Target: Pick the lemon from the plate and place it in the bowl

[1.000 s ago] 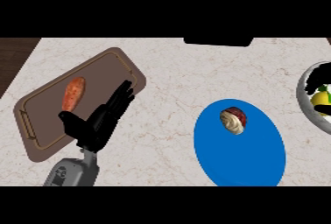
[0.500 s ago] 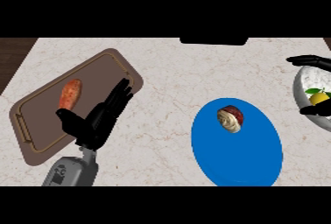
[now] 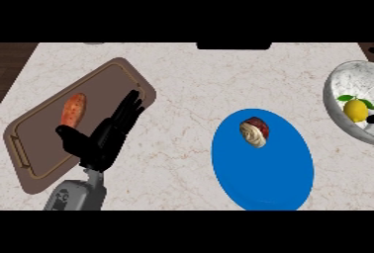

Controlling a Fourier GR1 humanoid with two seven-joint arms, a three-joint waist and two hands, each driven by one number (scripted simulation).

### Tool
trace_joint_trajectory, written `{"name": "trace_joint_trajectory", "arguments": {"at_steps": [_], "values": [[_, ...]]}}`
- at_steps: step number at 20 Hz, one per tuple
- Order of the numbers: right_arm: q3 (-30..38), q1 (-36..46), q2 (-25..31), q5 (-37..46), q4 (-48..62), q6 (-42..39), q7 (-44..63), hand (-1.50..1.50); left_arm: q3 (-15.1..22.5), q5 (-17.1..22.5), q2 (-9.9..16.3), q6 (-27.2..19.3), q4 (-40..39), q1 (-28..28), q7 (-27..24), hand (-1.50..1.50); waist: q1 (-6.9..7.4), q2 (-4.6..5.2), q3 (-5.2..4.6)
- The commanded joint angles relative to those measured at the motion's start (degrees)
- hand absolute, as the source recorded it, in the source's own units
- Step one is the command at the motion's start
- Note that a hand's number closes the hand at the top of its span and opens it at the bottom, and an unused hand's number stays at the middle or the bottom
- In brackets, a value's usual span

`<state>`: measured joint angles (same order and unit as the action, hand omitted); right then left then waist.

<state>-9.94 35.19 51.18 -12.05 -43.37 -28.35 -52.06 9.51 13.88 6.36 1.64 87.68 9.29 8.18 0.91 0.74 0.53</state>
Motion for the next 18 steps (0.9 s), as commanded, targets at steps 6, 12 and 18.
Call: {"name": "trace_joint_trajectory", "arguments": {"at_steps": [6,12,18], "values": [[3.09,-5.18,5.84,-12.90,-2.00,-20.58,-7.30,-1.50,-1.04,0.55,0.17,-0.38,0.55,-1.42,-0.39,0.00,-2.78,-0.20,0.71],[3.70,-8.93,9.60,-16.81,-4.82,-19.62,-4.31,1.50,-1.72,0.72,-0.13,-1.19,0.90,-1.93,-0.70,0.00,-4.36,-0.21,1.23],[1.75,-13.63,11.86,-17.58,-7.87,-18.88,-1.09,1.50,-2.59,0.93,0.52,-1.06,1.38,-2.42,-1.24,0.00,-4.55,-0.03,1.56]]}}
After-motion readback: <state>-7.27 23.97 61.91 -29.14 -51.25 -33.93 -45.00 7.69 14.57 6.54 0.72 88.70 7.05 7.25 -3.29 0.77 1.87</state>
